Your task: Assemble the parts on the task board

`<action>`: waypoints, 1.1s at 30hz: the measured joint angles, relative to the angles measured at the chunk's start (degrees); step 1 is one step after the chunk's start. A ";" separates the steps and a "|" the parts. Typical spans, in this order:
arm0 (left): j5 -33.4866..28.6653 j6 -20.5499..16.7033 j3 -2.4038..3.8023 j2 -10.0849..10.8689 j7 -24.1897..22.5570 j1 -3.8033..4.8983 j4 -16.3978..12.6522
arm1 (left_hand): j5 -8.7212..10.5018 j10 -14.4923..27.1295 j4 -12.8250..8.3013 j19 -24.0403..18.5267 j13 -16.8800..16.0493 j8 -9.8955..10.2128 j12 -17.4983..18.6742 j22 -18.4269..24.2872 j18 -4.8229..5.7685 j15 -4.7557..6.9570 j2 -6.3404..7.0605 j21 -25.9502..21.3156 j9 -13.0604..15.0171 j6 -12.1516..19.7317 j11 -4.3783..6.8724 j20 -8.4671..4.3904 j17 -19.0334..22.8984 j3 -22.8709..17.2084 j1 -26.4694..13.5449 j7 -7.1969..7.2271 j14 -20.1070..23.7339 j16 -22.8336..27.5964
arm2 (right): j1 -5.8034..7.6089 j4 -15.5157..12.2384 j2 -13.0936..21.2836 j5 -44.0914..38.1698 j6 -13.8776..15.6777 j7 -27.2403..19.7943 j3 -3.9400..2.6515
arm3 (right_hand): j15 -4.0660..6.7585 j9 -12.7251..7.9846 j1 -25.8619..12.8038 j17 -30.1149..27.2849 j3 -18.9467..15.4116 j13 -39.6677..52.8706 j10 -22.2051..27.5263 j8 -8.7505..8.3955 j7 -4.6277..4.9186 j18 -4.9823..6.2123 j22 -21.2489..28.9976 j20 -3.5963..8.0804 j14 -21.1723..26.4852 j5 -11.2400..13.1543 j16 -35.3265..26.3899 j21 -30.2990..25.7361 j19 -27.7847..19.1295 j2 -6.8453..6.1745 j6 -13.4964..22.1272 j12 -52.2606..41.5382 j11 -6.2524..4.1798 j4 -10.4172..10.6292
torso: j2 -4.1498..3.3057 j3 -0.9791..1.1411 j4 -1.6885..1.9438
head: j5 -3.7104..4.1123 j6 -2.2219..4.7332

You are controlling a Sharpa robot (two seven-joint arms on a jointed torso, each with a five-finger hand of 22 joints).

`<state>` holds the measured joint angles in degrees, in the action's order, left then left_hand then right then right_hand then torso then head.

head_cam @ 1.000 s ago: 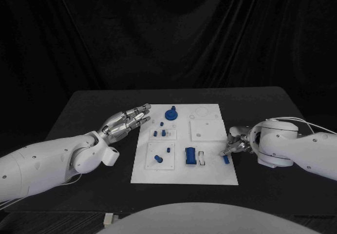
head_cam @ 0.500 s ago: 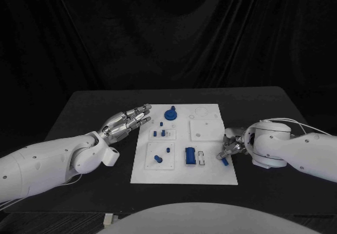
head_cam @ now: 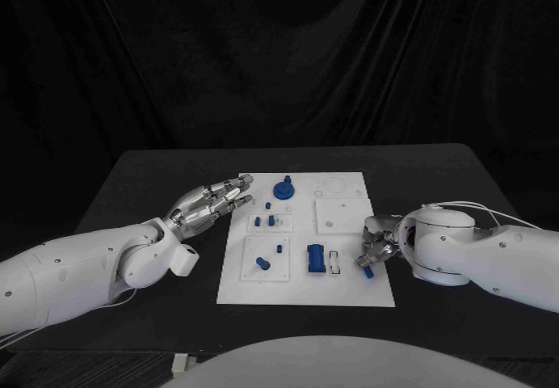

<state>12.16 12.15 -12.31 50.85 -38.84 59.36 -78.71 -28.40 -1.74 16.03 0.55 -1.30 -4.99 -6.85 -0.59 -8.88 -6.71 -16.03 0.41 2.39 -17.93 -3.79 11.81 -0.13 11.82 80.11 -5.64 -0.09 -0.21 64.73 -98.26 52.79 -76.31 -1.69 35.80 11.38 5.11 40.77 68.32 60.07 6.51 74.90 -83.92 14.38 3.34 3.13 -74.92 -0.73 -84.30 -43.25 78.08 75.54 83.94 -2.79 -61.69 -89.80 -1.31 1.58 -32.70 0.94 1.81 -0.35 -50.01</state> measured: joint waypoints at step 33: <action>0.01 0.55 0.00 0.14 0.00 -0.04 0.35 | 0.00 0.00 0.00 0.00 0.01 0.01 0.00 0.08 0.01 0.04 -0.01 0.00 -0.02 0.21 0.01 -0.01 -0.02 0.01 -0.01 -0.21 -0.03 0.00 | 2.08 0.95 -1.88 32.15 12.24 -0.53 0.56 | 0.36 -10.87 -4.27 0.16 9.10 0.03 0.24 1.78 -0.09 0.00 0.01 0.00 0.01 1.39 0.00 0.00 0.00 -0.99 3.15 0.00 -0.37 -3.17 | 0.02 -0.01 -0.01 | -0.27 0.00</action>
<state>12.16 12.70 -12.30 51.00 -38.85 59.32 -78.36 -28.39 -1.73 16.03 0.55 -1.28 -4.98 -6.85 -0.51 -8.87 -6.67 -16.04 0.41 2.37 -17.71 -3.79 11.80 -0.15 11.82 80.10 -5.84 -0.12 -0.21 66.82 -97.32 50.91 -44.15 10.56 35.27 11.94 5.48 29.90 64.05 60.22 15.62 74.93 -83.68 16.16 3.25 3.13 -74.91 -0.73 -84.30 -41.86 78.08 75.54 83.94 -3.78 -58.54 -89.80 -1.68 -1.59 -32.68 0.93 1.80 -0.62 -50.01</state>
